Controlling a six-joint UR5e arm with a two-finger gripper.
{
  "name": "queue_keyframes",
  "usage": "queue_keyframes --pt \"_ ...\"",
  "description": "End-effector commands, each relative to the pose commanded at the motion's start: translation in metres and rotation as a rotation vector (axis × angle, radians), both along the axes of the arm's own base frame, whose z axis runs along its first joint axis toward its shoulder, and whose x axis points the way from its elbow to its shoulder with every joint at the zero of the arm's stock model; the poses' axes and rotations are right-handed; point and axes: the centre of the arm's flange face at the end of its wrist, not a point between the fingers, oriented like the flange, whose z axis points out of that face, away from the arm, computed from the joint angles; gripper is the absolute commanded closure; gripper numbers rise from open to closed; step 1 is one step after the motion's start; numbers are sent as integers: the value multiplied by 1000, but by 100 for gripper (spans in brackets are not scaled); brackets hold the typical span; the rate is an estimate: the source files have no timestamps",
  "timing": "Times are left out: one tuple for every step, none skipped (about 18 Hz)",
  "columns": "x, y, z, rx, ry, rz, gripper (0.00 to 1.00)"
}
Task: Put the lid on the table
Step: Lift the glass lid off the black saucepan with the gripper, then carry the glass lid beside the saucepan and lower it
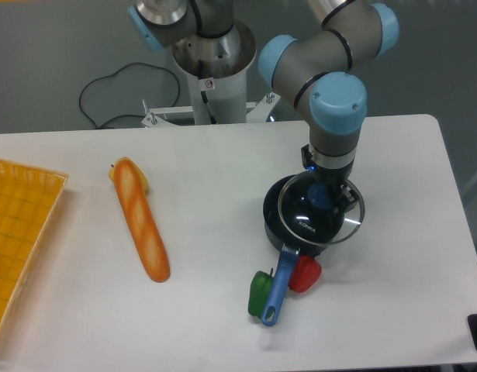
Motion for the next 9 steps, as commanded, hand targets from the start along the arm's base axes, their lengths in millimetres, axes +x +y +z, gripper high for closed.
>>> queue_keyframes --pt "-1 -1 -1 -2 -2 -12 33" --pt "-2 -2 -1 -2 -2 -18 33" --pt "-4 -5 1 -2 0 -20 33" --pt "-7 -9 2 -2 1 -20 33" --pt "-9 -11 3 -2 2 -23 33" --pt "-9 -12 3 -2 3 -31 33" --pt "-10 -13 3 -3 2 -40 33" --pt "-13 -17 3 -6 4 -46 33" --pt "-17 -21 3 -13 6 -51 33"
